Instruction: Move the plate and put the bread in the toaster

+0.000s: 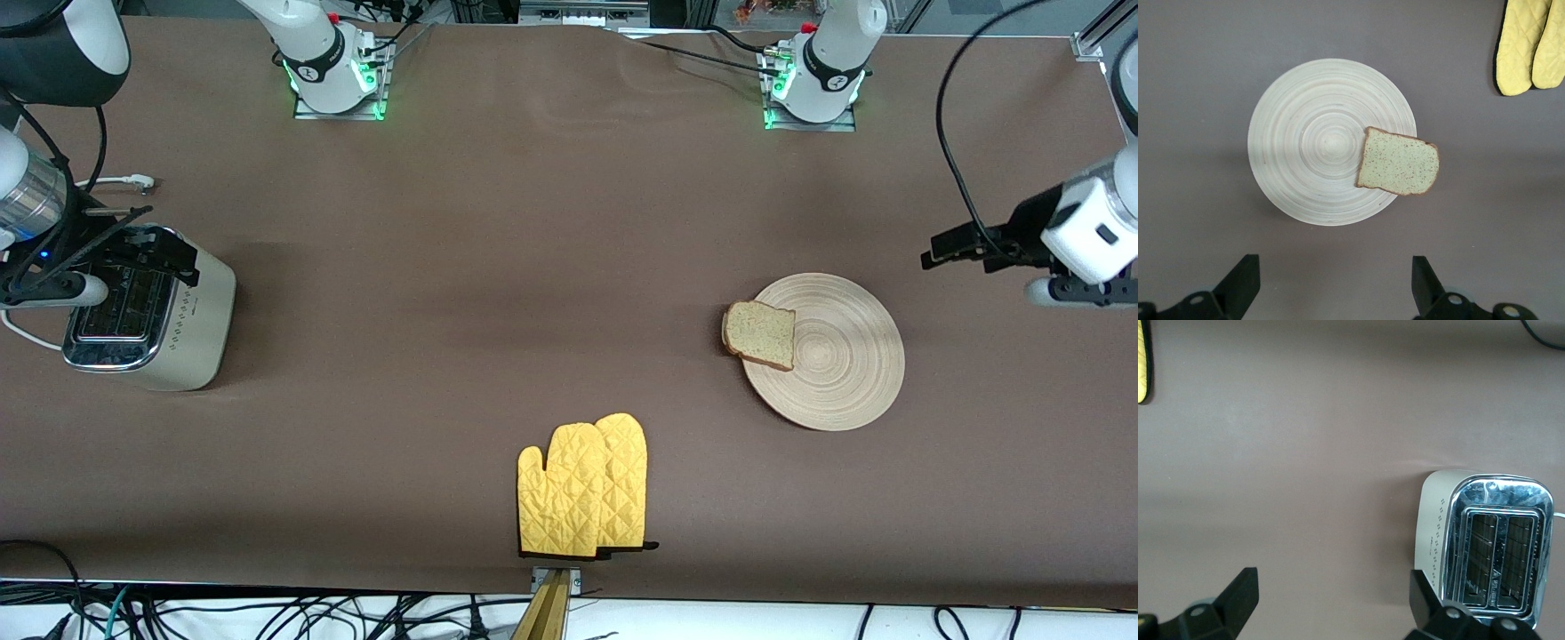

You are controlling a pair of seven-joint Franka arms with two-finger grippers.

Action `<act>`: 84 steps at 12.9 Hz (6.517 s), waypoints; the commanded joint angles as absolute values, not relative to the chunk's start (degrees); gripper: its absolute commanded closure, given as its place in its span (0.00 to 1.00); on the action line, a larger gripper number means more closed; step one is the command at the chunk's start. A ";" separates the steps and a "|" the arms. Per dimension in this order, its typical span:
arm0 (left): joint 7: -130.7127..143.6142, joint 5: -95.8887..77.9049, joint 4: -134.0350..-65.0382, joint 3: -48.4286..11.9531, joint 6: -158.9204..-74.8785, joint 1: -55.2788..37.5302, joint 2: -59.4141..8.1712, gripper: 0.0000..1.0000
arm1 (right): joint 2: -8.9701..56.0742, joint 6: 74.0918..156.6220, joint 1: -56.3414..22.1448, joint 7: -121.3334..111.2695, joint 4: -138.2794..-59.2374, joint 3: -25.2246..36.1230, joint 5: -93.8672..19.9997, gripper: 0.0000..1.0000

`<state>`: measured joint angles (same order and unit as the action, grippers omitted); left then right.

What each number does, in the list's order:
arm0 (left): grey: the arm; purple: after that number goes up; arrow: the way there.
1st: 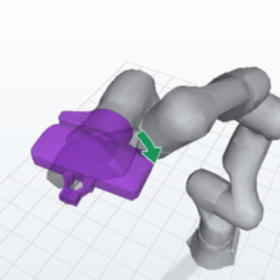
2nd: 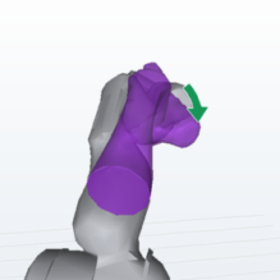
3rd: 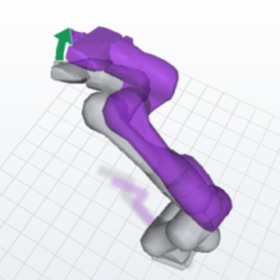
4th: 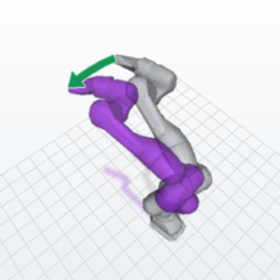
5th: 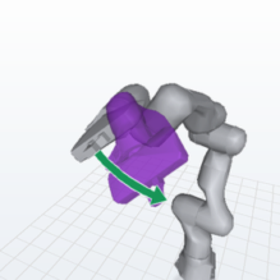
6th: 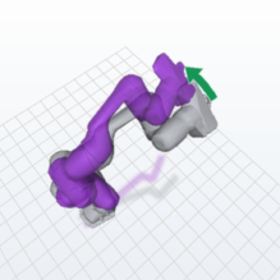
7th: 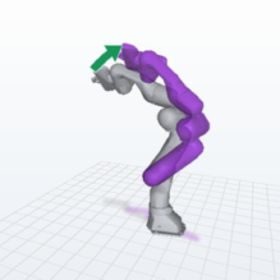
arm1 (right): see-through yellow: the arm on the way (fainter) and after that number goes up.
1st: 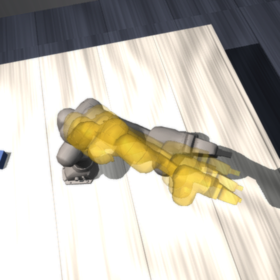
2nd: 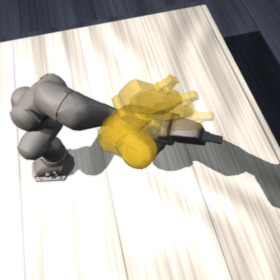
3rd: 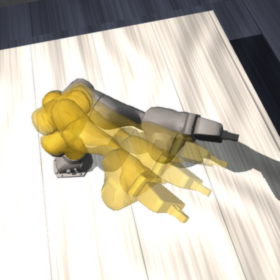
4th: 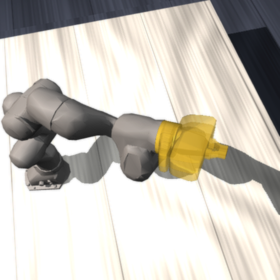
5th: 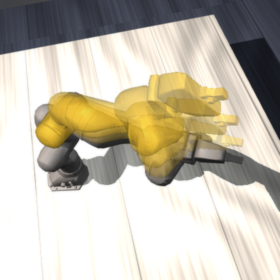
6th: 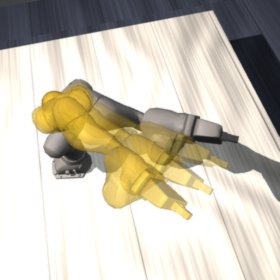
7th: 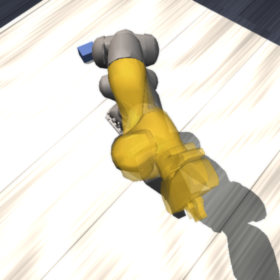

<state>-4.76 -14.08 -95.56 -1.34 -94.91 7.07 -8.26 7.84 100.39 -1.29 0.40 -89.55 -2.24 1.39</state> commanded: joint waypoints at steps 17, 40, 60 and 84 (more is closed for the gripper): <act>-54.05 -47.72 -93.69 -1.76 -94.66 29.53 -46.93 0.13 | 7.47 100.11 -0.79 0.79 -89.38 -2.46 1.14 0.00; -39.90 -56.32 -103.59 -16.58 -107.26 19.86 -44.14 1.00 | 8.61 100.19 -1.49 0.70 -89.82 -2.46 1.41 0.00; -52.03 -62.28 -114.79 -30.50 -133.87 20.10 -41.14 0.00 | 27.06 114.77 -8.78 4.48 -94.83 -3.08 -27.58 0.00; 4.58 0.27 -91.37 -9.34 -93.48 5.64 0.06 0.00 | 39.02 126.12 -17.67 -4.48 -99.32 -5.19 -50.80 0.38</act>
